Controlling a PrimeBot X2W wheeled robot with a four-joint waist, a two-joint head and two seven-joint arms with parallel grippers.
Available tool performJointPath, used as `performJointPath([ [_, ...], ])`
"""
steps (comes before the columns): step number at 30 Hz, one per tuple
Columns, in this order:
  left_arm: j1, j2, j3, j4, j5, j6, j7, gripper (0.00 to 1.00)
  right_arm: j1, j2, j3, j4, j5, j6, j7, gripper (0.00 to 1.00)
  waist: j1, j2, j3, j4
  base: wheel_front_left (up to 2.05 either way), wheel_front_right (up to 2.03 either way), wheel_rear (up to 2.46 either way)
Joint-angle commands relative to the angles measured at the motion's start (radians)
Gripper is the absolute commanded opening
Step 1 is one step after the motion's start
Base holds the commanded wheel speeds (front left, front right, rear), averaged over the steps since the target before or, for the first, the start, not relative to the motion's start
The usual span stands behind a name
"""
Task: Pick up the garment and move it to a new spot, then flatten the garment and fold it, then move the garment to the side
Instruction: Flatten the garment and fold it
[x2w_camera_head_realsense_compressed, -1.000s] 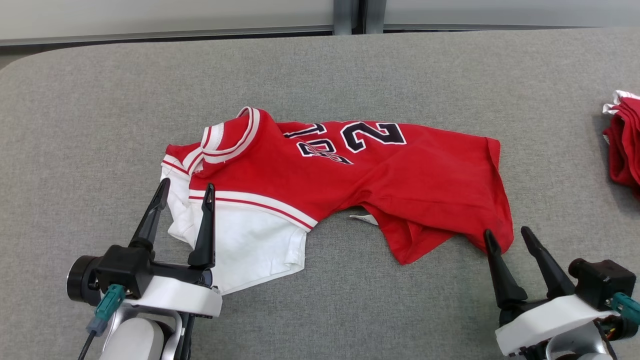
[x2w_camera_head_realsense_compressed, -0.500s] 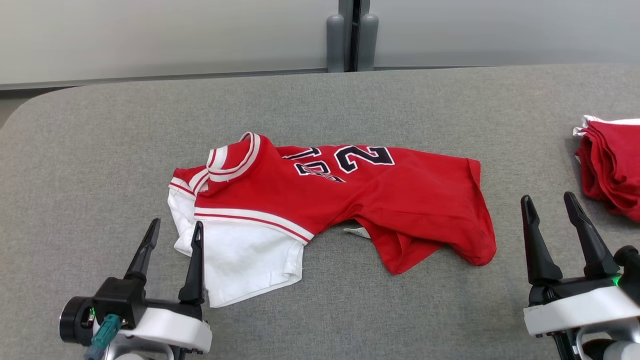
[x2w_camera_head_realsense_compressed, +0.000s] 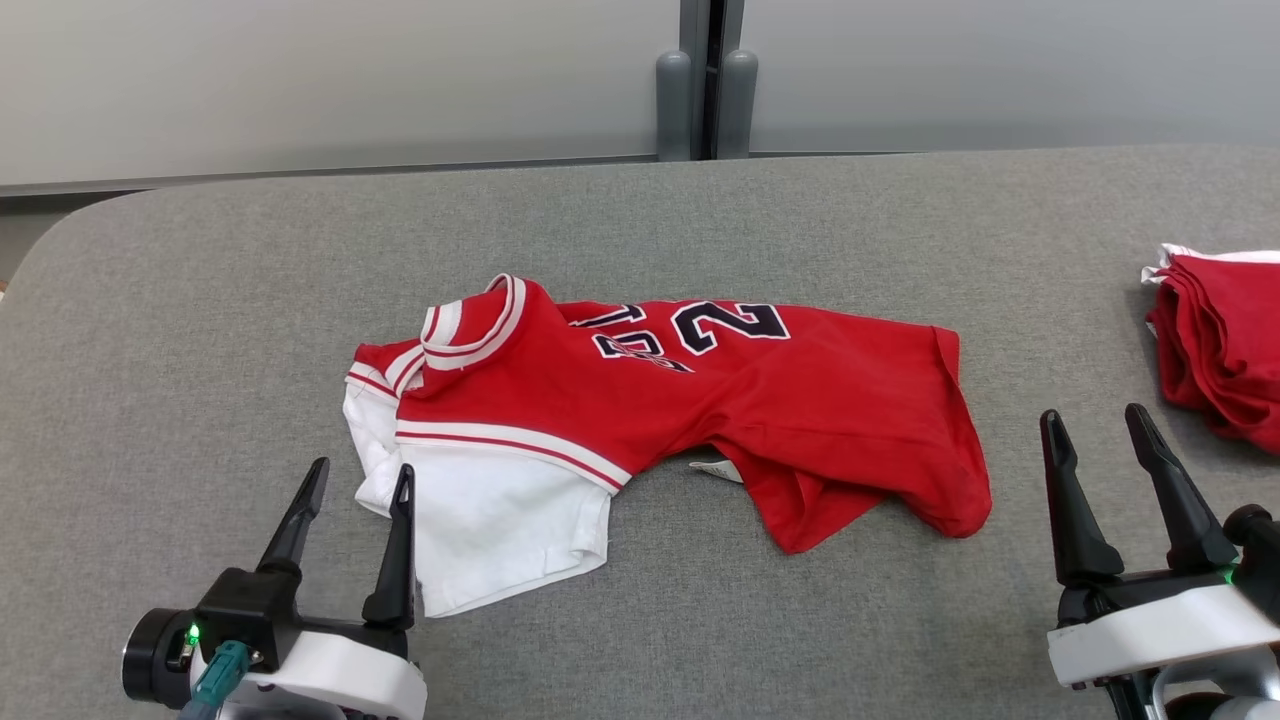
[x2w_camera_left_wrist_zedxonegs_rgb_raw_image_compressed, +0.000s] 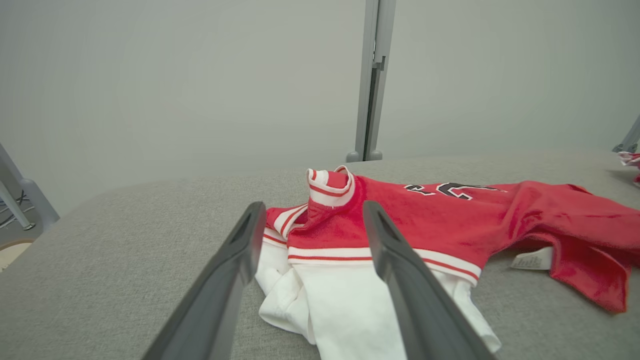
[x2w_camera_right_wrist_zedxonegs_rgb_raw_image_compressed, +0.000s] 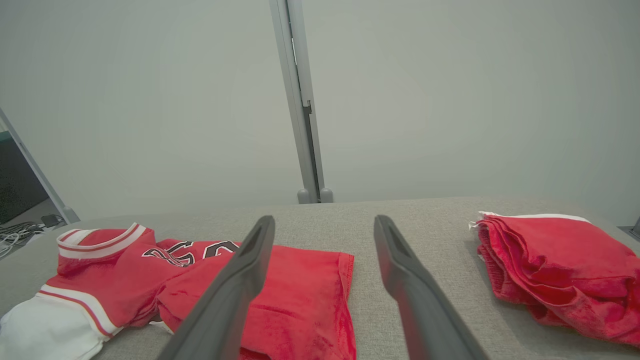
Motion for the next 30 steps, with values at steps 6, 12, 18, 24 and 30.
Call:
performJointPath([
  [6, 0.001, -0.004, -0.031, 0.041, -0.023, -0.02, 0.059, 1.0, 0.0, 0.006, 0.001, 0.002, 0.004, 0.0, 0.007, 1.0, 0.0, -0.0001, 0.017, 0.005, 0.0, 0.0, 0.0],
  [12, 0.011, -0.032, -0.059, 0.153, -0.072, -0.045, 0.135, 1.0, -0.007, 0.012, 0.001, 0.016, 0.008, 0.0, 0.007, 1.0, 0.0, -0.0001, 0.043, -0.003, 0.0, 0.0, 0.0],
  [18, -0.032, -0.045, -0.066, 0.236, -0.096, -0.063, 0.146, 0.0, -0.01, 0.011, -0.034, 0.046, 0.001, 0.0, 0.014, 1.0, 0.0, -0.0001, 0.07, -0.007, 0.0, 0.0, 0.0],
  [24, -0.064, -0.044, -0.067, 0.267, -0.104, -0.072, 0.143, 0.0, -0.036, -0.019, -0.047, 0.141, 0.008, 0.0, 0.029, 1.0, 0.0, -0.0001, 0.098, -0.008, 0.0, 0.0, 0.0],
  [30, -0.105, -0.047, -0.071, 0.274, -0.097, -0.078, 0.127, 0.0, -0.12, -0.058, 0.022, 0.29, 0.037, 0.0, 0.024, 1.0, 0.0, -0.0001, 0.138, 0.007, 0.0, 0.0, 0.0],
])
